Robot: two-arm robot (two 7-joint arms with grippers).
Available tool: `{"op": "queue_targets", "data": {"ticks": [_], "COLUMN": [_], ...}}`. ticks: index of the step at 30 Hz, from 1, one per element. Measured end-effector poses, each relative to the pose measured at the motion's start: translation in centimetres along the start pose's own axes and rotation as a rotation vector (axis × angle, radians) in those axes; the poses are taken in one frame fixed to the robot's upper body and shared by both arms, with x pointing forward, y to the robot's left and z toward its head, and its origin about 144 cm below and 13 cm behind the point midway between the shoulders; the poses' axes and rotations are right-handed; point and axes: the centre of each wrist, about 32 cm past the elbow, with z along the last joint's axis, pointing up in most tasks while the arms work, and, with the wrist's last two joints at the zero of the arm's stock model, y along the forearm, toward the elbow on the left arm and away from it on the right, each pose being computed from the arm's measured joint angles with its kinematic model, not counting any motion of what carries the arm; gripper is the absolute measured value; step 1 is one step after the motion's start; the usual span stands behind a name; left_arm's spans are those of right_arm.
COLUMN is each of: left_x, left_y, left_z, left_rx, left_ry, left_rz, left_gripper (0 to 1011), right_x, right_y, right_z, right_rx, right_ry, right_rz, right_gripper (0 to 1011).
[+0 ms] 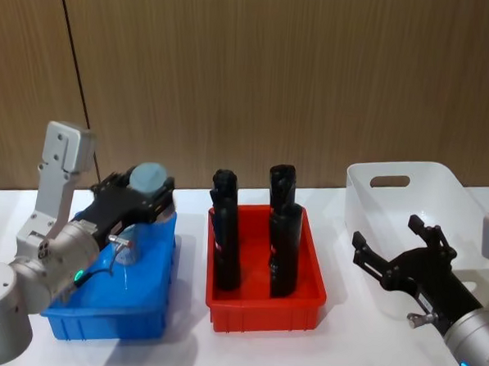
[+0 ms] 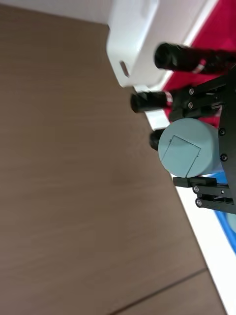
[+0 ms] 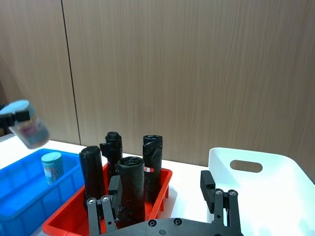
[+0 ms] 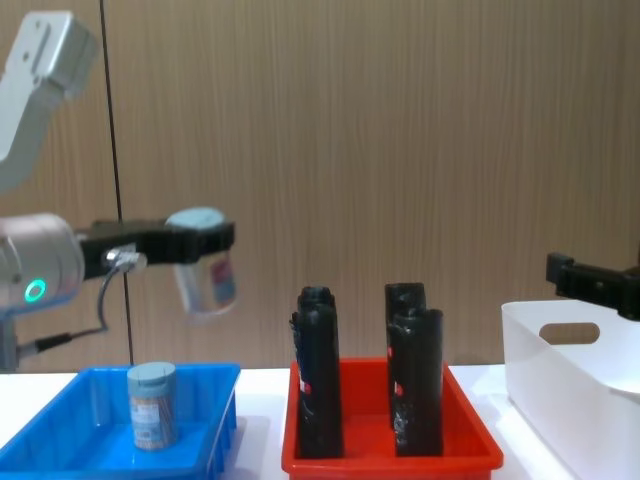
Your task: Pick the cotton swabs from the blue box and place them into the white box.
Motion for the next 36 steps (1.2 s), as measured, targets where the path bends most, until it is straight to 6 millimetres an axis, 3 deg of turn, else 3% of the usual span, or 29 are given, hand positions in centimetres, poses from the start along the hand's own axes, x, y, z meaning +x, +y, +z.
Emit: {"op": "queue_targets", "data": {"ticks": [16,36], "left_x": [-0.6,-1.2], "left_y": [-0.9,-2.0], "left_z": [0.8,0.4], "left_rx": [-0.211,-0.347], "left_ry": [0.014,0.043], "left_rz": [-0.234,-0.421], "left_gripper": [673,673], "right_x": [0.0,0.0], "right_y": [0.0,0.0], "right_z": [0.0,0.0], "right_rx": [0.000,0.000], "right_ry": [0.000,0.000], "right_rz": [0.000,0.000], "right_gripper": [1001,1002]}}
